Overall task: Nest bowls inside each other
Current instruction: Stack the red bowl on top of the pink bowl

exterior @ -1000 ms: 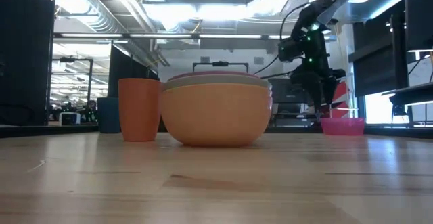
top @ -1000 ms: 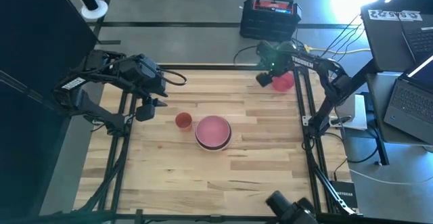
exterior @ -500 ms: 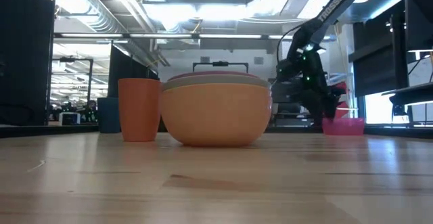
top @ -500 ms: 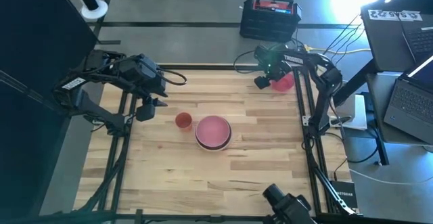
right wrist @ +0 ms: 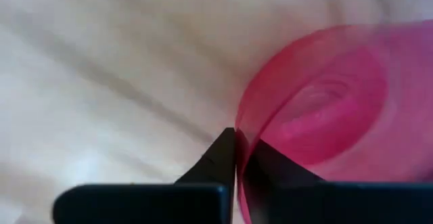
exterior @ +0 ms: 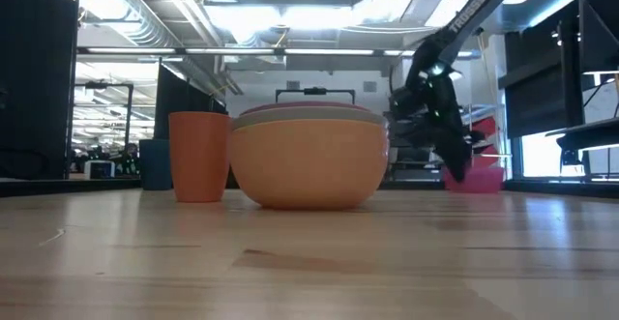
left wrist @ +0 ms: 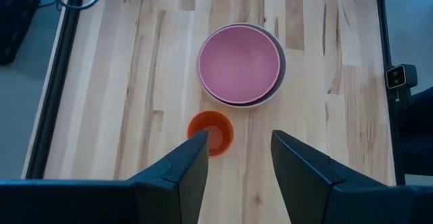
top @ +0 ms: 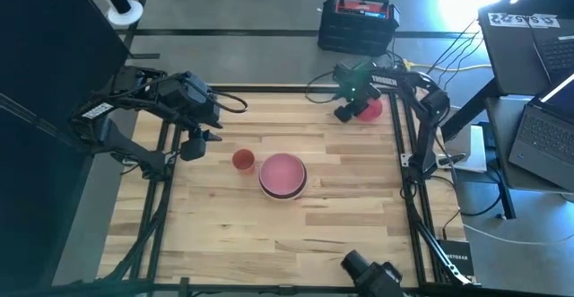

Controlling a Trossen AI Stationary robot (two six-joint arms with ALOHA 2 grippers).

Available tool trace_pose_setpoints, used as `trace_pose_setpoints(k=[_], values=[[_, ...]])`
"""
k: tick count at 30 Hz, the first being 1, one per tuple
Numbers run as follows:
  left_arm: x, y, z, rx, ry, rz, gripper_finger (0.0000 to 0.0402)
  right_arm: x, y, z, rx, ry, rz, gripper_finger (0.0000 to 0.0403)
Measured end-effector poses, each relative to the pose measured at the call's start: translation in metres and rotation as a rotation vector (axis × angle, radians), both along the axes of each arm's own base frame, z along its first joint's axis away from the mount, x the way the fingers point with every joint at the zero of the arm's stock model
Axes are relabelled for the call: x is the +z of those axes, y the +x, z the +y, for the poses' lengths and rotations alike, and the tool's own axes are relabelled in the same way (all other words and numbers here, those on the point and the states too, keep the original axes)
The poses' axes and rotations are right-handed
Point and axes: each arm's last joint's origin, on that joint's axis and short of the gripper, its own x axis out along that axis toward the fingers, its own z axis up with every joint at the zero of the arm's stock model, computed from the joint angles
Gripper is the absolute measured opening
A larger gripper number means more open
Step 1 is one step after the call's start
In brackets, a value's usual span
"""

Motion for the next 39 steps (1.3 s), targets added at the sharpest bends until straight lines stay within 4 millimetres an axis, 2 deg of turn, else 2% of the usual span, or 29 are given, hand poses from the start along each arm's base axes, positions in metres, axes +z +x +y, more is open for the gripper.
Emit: trace_pose_setpoints(k=[3, 6, 11, 17, 20, 24, 27, 32, 39], values=[[0.0, 0.0, 0.0, 0.009, -0.006, 0.0, 0.0145, 0.022, 0.017, 0.025, 0.12, -0.024, -0.053, 0.0], [0.0, 0.0, 0.0, 0.017, -0.01, -0.001, 0.0145, 0.047, 0.053, 0.061, 0.281, -0.057, -0.148, 0.0], [0.0, 0.0, 0.0, 0.037, -0.02, -0.002, 0.0145, 0.091, 0.102, 0.136, 0.555, -0.086, -0.322, 0.0], [0.0, 0.0, 0.0, 0.058, -0.029, -0.003, 0.0145, 0.147, 0.128, 0.241, 0.874, -0.073, -0.548, 0.0], [0.0, 0.0, 0.0, 0.054, -0.026, -0.002, 0.0145, 0.165, 0.149, 0.271, 0.954, -0.089, -0.619, 0.0], [0.0, 0.0, 0.0, 0.048, -0.022, -0.002, 0.0145, 0.168, 0.174, 0.293, 0.968, -0.079, -0.567, 0.0], [0.0, 0.0, 0.0, 0.047, -0.022, -0.002, 0.0145, 0.162, 0.191, 0.295, 0.892, -0.055, -0.524, 0.0], [0.0, 0.0, 0.0, 0.057, -0.028, -0.003, 0.0145, 0.141, 0.214, 0.297, 0.757, -0.004, -0.487, 0.0], [0.0, 0.0, 0.0, 0.058, -0.029, -0.003, 0.0145, 0.11, 0.228, 0.298, 0.668, 0.003, -0.407, 0.0]])
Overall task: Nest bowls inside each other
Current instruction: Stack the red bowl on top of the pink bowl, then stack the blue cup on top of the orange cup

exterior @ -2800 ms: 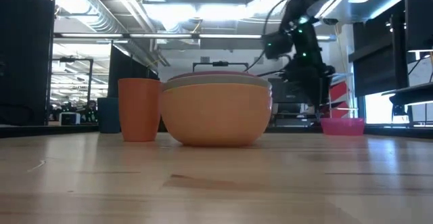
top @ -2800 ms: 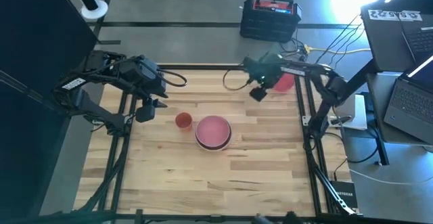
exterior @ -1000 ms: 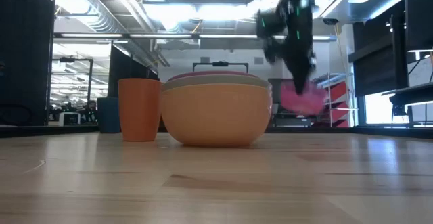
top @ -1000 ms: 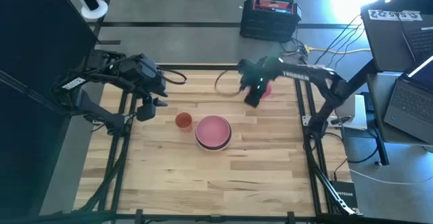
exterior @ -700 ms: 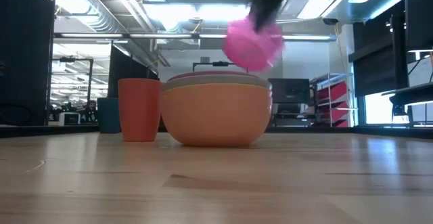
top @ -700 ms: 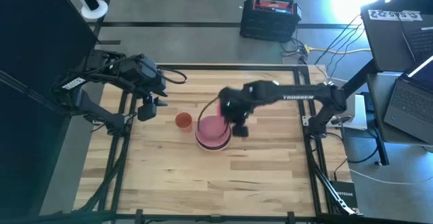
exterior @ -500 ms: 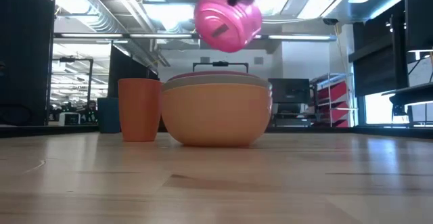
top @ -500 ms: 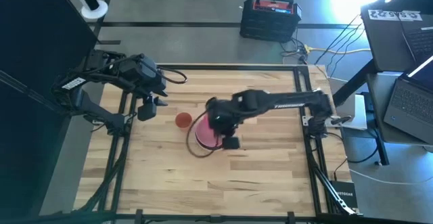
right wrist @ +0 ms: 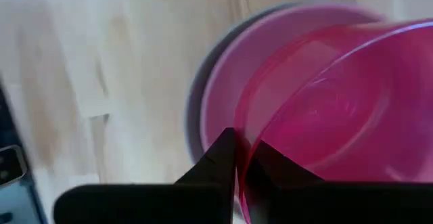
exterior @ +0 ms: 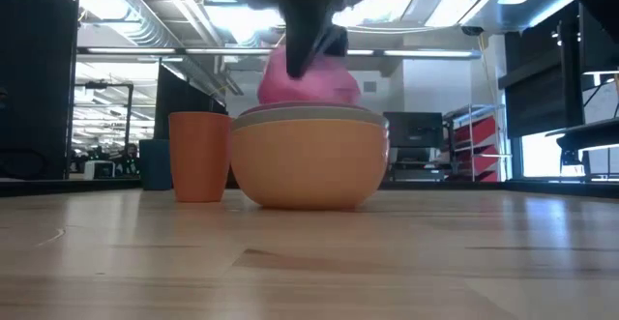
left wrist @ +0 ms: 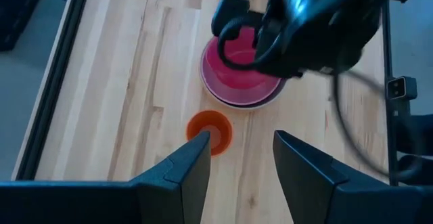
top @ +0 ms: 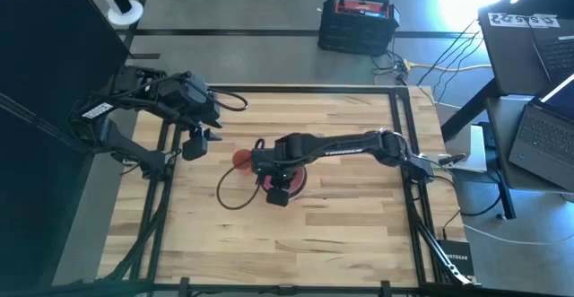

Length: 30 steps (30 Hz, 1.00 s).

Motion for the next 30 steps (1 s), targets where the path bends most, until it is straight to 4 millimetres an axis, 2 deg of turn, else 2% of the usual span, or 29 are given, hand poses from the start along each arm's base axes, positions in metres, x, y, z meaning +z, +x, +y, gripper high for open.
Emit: trace_pose_setpoints(k=[8, 12, 15, 21, 24, 30], values=[[0.0, 0.0, 0.0, 0.0, -0.001, -0.001, 0.0145, -0.032, 0.011, 0.0, -0.084, -0.015, 0.08, 0.0], [0.0, 0.0, 0.0, 0.0, -0.001, -0.001, 0.0145, -0.04, 0.013, 0.002, -0.071, 0.039, 0.108, 0.0007], [0.0, 0.0, 0.0, -0.001, -0.001, 0.0, 0.0145, -0.042, 0.014, 0.004, -0.061, 0.059, 0.114, 0.0032], [0.0, 0.0, 0.0, -0.007, 0.004, 0.0, 0.0145, -0.04, 0.014, 0.001, -0.054, 0.031, 0.096, 0.0123], [0.0, 0.0, 0.0, -0.01, 0.006, 0.0, 0.0145, -0.029, 0.009, 0.002, -0.025, 0.023, 0.113, 0.0162], [-0.003, 0.001, 0.0, -0.05, 0.031, 0.017, 0.0145, 0.034, -0.017, -0.002, -0.035, -0.14, -0.02, 0.0184]])
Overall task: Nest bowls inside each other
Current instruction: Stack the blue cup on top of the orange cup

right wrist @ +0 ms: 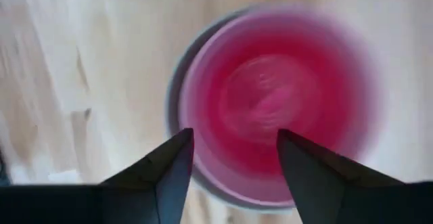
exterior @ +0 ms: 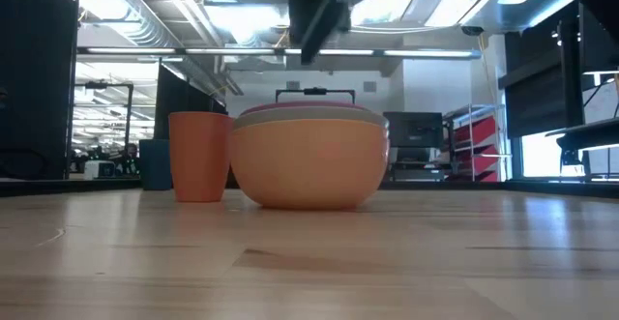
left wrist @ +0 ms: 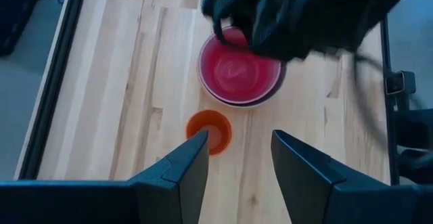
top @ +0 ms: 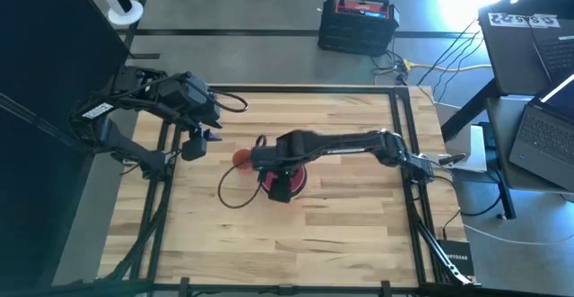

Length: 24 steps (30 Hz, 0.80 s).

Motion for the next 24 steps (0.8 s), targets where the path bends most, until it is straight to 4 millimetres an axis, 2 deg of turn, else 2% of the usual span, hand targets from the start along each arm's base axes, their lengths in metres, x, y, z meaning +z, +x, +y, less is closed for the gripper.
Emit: trace_pose_setpoints(k=[8, 11, 13, 15, 18, 24], values=[[-0.008, 0.002, 0.0, -0.062, 0.038, 0.039, 0.0145, 0.081, -0.051, -0.006, -0.043, -0.234, -0.186, 0.0204], [-0.032, 0.006, 0.004, -0.038, 0.058, 0.14, 0.0145, 0.108, -0.075, 0.0, -0.063, -0.309, -0.271, 0.0204], [-0.049, 0.005, 0.011, 0.053, 0.109, 0.216, 0.0145, 0.123, -0.091, 0.005, -0.089, -0.345, -0.316, 0.0204], [-0.066, 0.001, 0.024, 0.19, 0.152, 0.286, 0.0145, 0.133, -0.107, 0.01, -0.108, -0.375, -0.338, 0.0204], [-0.09, -0.001, 0.05, 0.393, 0.123, 0.356, 0.0145, 0.143, -0.126, 0.016, -0.122, -0.417, -0.347, 0.0205], [-0.131, -0.003, 0.127, 0.701, 0.047, 0.415, 0.0145, 0.158, -0.148, 0.028, -0.101, -0.423, -0.414, 0.0205]])
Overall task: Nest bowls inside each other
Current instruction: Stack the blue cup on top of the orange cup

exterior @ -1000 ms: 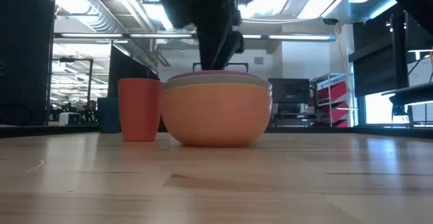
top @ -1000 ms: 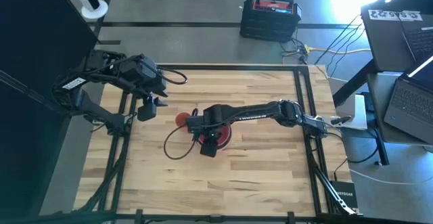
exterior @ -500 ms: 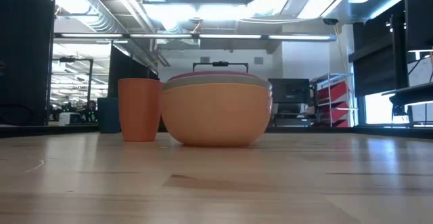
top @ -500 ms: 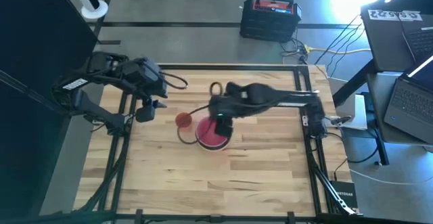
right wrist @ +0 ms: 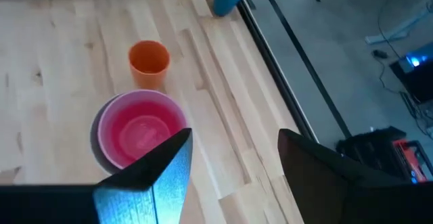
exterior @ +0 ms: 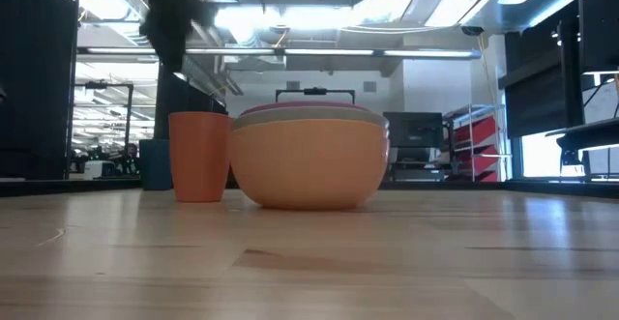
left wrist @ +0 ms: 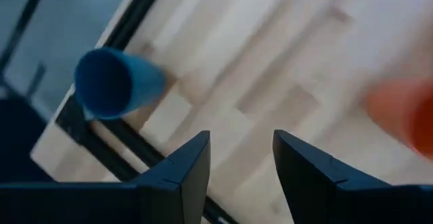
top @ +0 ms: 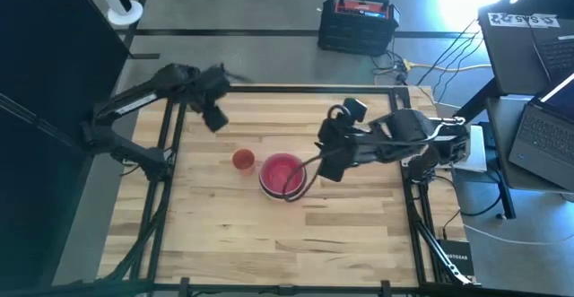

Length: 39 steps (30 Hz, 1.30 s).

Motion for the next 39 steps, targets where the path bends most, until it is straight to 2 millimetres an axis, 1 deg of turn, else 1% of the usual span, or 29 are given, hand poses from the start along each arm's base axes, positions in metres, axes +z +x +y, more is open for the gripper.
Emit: trace_pose_setpoints(k=[1, 2, 7, 14, 16, 21, 26, 31, 39], values=[[-0.005, -0.002, 0.013, 0.04, -0.007, 0.012, 0.0145, 0.002, -0.003, 0.001, 0.005, -0.001, -0.008, 0.0205], [-0.009, -0.002, 0.021, 0.056, -0.016, 0.026, 0.0145, 0.004, -0.006, 0.001, 0.006, 0.001, -0.016, 0.0205], [-0.03, -0.007, 0.057, 0.118, -0.065, 0.092, 0.0145, 0.014, -0.02, -0.001, 0.007, 0.009, -0.056, 0.0205], [-0.062, -0.024, 0.105, 0.195, -0.143, 0.164, 0.0145, 0.027, -0.039, -0.005, 0.003, 0.019, -0.113, 0.0205], [-0.068, -0.024, 0.111, 0.177, -0.148, 0.17, 0.0145, 0.029, -0.043, -0.006, -0.02, 0.022, -0.134, 0.0205], [-0.082, -0.024, 0.123, 0.133, -0.181, 0.205, 0.0145, 0.03, -0.043, -0.007, -0.039, 0.036, -0.147, 0.0205], [-0.092, -0.027, 0.134, 0.138, -0.182, 0.204, 0.0145, 0.03, -0.043, -0.007, -0.053, 0.047, -0.156, 0.0205], [-0.102, -0.026, 0.141, 0.128, -0.203, 0.183, 0.0145, 0.03, -0.043, -0.007, -0.064, 0.05, -0.162, 0.0205], [-0.122, -0.024, 0.14, 0.064, -0.222, 0.197, 0.0063, 0.03, -0.043, -0.007, -0.081, 0.067, -0.174, 0.0205]])
